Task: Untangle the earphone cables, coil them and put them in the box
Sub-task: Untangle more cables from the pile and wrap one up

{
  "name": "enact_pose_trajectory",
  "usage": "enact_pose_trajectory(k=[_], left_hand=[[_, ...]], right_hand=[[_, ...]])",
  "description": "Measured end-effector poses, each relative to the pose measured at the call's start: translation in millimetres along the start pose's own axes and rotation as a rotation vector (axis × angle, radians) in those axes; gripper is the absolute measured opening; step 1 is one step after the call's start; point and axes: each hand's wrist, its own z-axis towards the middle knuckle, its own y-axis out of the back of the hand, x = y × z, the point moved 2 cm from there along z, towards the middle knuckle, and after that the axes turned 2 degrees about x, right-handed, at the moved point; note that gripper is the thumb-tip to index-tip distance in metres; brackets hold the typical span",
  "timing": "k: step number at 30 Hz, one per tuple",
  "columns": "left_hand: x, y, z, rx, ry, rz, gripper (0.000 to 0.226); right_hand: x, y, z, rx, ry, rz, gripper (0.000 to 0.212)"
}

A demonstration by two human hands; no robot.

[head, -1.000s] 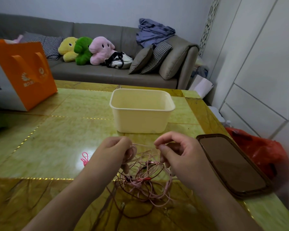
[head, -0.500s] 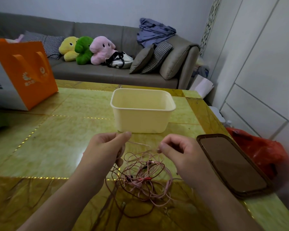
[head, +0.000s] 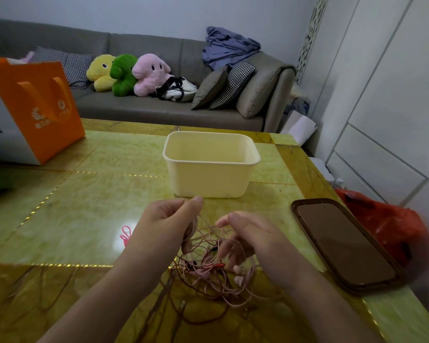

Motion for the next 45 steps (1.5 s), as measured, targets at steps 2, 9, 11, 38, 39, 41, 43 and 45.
enact_pose_trajectory(k=[2, 9, 11, 38, 39, 41, 43, 45], left_hand=[[0, -1, -1, 0.009, -0.001, 0.011, 0.054], [-1, -5, -1, 0.010, 0.020, -0.017, 0.055], [-2, -6, -1, 0.036, 0.043, -0.053, 0.054], [8, -11, -2, 0.215, -0.099, 0.208, 0.040], [8, -13, -3, 0.249, -0.069, 0.187, 0.041], [8, -17, -6, 0.292, -0.006, 0.150, 0.038], [7, -19, -7, 0.321, 0.052, 0.064, 0.037], [5, -18, -9, 0.336, 0.089, -0.061, 0.037]], right_hand=[[-1, -2, 1, 0.007, 0.044, -0.074, 0.031], [7, -8, -5, 0.005, 0.180, -0.178, 0.013], [9, -8, -5, -0.019, 0.224, -0.200, 0.008], [16, -12, -13, -0.222, 0.434, -0.427, 0.024], [17, -10, -13, -0.245, 0.458, -0.422, 0.023], [17, -8, -12, -0.284, 0.473, -0.402, 0.021], [16, -6, -11, -0.325, 0.458, -0.382, 0.019], [14, -3, -10, -0.335, 0.415, -0.349, 0.019]])
